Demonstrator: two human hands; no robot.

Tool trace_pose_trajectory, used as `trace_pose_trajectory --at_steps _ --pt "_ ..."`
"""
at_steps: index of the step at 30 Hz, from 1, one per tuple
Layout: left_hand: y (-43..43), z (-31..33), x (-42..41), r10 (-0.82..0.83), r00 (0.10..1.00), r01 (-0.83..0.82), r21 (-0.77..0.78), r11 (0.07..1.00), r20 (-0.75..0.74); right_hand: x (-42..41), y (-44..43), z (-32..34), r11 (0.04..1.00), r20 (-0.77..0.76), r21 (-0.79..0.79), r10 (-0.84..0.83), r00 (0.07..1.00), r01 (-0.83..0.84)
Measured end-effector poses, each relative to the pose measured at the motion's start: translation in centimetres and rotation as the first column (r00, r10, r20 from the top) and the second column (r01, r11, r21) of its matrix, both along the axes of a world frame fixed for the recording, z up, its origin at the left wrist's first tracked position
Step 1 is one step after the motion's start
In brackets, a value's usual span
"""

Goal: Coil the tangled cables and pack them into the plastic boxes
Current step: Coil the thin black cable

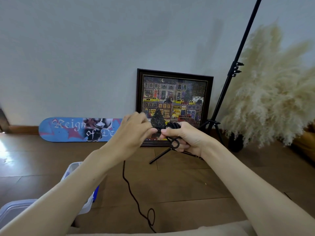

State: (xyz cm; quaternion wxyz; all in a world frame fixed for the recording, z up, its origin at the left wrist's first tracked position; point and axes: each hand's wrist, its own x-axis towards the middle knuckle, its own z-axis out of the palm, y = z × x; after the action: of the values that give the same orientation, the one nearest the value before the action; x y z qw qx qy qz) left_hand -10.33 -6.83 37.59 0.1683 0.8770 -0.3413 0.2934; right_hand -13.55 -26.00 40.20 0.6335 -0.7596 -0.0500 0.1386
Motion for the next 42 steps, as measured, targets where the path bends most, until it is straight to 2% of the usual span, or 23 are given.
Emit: trace_pose_trajectory --at_steps 2,5,6,8,11,14,16,19,21,23,26,28,29,30,31,32,33,34,37,39,41,42 --pt "-0.7 0.6 -1.2 -0.015 0.994 0.009 -0.052 0.999 -0.106 0.3 -0.2 -0.2 0.996 0.007 -0.075 0.037 0.999 -0.037" --pt "-1.6 0.7 -2.2 0.094 0.964 -0.102 -0.019 0.995 -0.247 0.2 0.1 -0.5 0.959 0.031 -0.23 0.175 0.984 -0.164" --pt "-1.6 0.6 -2.3 0.126 0.95 -0.128 0.01 0.992 -0.287 0.0 0.4 -0.6 0.944 0.045 -0.259 0.225 0.973 -0.206" --pt "-1.5 0.6 -2.0 0.079 0.901 -0.097 -0.019 0.995 -0.426 -0.2 0.6 -0.7 0.935 0.076 -0.257 0.27 0.96 -0.243" --pt "-1.2 1.1 -1.9 -0.108 0.731 0.002 -0.156 0.988 -0.673 -0.2 0.2 -0.9 0.957 0.118 -0.164 0.259 0.959 -0.238" --pt "-0.7 0.9 -2.2 -0.231 0.488 0.025 -0.251 0.968 -0.842 0.1 0.1 -1.0 0.979 0.129 -0.115 0.18 0.975 -0.165" --pt "-0.3 0.5 -2.2 -0.305 0.36 0.042 -0.311 0.949 -0.882 0.2 0.1 -1.1 0.993 0.135 -0.083 0.097 0.986 -0.087" --pt "-0.3 0.7 -2.6 -0.4 0.3 0.089 -0.392 0.916 -0.866 0.5 0.2 -1.4 0.998 0.169 -0.048 -0.037 0.985 0.045" --pt "-0.6 1.0 -3.1 -0.448 0.304 0.15 -0.422 0.894 -0.841 1.0 0.2 -1.7 0.985 0.206 -0.004 -0.169 0.964 0.173" --pt "-1.2 0.9 -3.5 -0.513 0.315 0.115 -0.504 0.856 -0.799 1.5 0.0 -2.2 0.961 0.256 -0.016 -0.264 0.93 0.277" --pt "-1.5 1.0 -2.9 -0.595 0.357 -0.126 -0.668 0.734 -0.72 1.8 -0.7 -2.4 0.95 0.286 -0.08 -0.268 0.92 0.302" --pt "-0.9 1.5 -1.8 -0.627 0.383 -0.379 -0.735 0.563 -0.678 1.5 -1.0 -2.2 0.968 0.25 -0.14 -0.17 0.953 0.21" --pt "-0.2 1.7 -1.1 -0.572 0.429 -0.452 -0.714 0.535 -0.7 1.2 -0.9 -2.0 0.978 0.204 -0.164 -0.095 0.974 0.129" --pt "0.6 1.7 -0.5 -0.422 0.506 -0.469 -0.651 0.597 -0.752 0.9 -0.6 -1.8 0.981 0.153 -0.189 -0.002 0.988 0.032" --pt "1.2 1.4 0.1 -0.194 0.611 -0.44 -0.533 0.723 -0.767 0.5 -0.1 -1.4 0.973 0.103 -0.219 0.094 0.99 -0.069" --pt "1.5 1.1 0.3 0.031 0.728 -0.397 -0.384 0.833 -0.685 0.2 0.5 -1.2 0.959 0.065 -0.242 0.17 0.983 -0.149" --pt "1.4 0.7 0.5 0.171 0.823 -0.359 -0.263 0.895 -0.541 -0.2 1.1 -1.0 0.952 0.036 -0.24 0.206 0.978 -0.191" --pt "1.1 0.3 0.4 0.233 0.868 -0.341 -0.184 0.922 -0.439 -0.4 1.6 -1.0 0.958 0.02 -0.207 0.207 0.978 -0.199" --pt "-0.4 -1.3 0.0 0.276 0.911 -0.293 -0.009 0.956 -0.308 -0.6 2.7 -1.5 0.997 0.015 -0.014 0.073 0.997 -0.072" --pt "-1.2 -2.7 0.1 0.202 0.933 -0.198 0.046 0.979 -0.297 -0.3 3.0 -2.0 0.989 0.022 0.094 -0.112 0.993 0.11" --pt "-2.3 -3.6 -0.3 0.066 0.93 -0.076 -0.014 0.997 -0.36 0.2 3.0 -2.5 0.938 -0.016 0.167 -0.305 0.952 0.303" --pt "-3.0 -3.7 -0.7 -0.027 0.892 -0.035 -0.13 0.991 -0.45 0.5 2.9 -2.7 0.909 -0.037 0.181 -0.374 0.927 0.374"
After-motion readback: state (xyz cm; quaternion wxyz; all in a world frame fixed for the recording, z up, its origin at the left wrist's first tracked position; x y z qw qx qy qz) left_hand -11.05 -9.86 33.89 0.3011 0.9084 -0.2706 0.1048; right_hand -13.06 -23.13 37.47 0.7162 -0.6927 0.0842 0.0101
